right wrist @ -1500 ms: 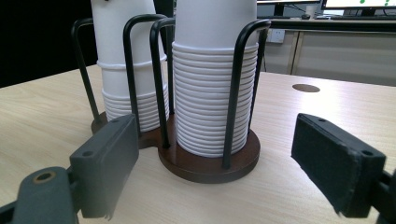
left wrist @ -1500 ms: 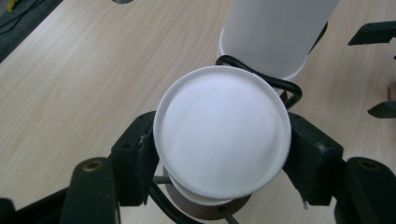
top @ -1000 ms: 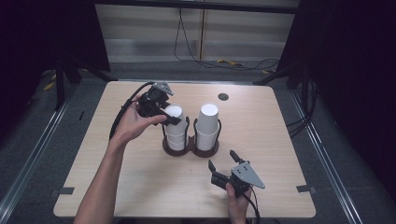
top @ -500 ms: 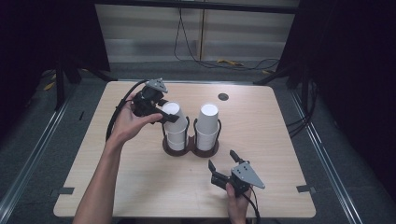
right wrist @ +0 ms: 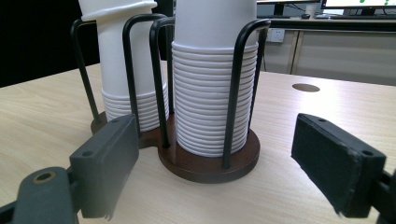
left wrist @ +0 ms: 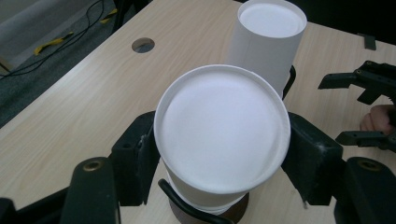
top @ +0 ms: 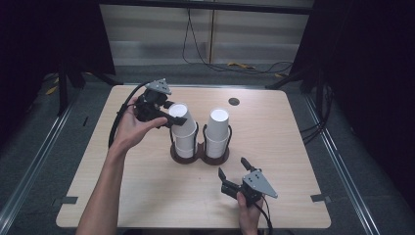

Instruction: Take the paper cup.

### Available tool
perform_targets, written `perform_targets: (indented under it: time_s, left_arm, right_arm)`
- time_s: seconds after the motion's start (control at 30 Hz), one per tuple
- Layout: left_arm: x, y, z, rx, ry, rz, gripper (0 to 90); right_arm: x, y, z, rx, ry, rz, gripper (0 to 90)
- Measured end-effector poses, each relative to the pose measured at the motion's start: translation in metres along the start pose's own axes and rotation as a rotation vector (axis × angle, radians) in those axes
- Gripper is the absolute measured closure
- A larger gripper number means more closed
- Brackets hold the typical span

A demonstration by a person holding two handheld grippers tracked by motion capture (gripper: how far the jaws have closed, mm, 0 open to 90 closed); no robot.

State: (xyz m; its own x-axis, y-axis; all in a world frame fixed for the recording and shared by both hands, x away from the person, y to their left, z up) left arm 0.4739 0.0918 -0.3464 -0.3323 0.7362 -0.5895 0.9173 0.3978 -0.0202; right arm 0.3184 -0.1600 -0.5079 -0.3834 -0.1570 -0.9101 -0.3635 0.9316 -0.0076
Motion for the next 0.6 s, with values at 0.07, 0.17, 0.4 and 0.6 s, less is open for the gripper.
perform_targets:
  time_s: [0.07,0.17,0.4,0.6]
  left_arm:
    - [0.000,0.000,-0.003,-0.001,-0.010,-0.004,33.8]
    - [0.000,0.000,-0.006,-0.002,-0.031,-0.009,33.8]
    - [0.003,-0.002,-0.011,-0.021,-0.046,0.007,33.8]
    - [0.007,-0.005,-0.017,-0.010,-0.113,0.010,33.8]
  right_arm:
    - [0.000,0.000,0.000,0.001,-0.001,-0.002,14.4]
    - [0.000,0.000,0.000,0.002,-0.001,-0.002,14.5]
    - [0.000,0.000,0.000,0.004,-0.002,-0.001,14.5]
    - [0.000,0.000,0.000,0.004,-0.002,-0.003,14.5]
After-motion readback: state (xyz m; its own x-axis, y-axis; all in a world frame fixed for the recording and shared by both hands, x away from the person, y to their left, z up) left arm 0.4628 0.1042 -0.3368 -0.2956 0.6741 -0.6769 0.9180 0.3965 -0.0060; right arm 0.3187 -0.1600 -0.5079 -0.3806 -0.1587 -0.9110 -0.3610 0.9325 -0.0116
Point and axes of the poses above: each handheld gripper's, and its own axes: z roughly forward along the jaws, x roughly out of its underside, y roughly to its left, the point moved 4 cm from there along z, roughly forward along the jaws, and after that the axes turned 15 degrees about y, right-handed, at the moved point
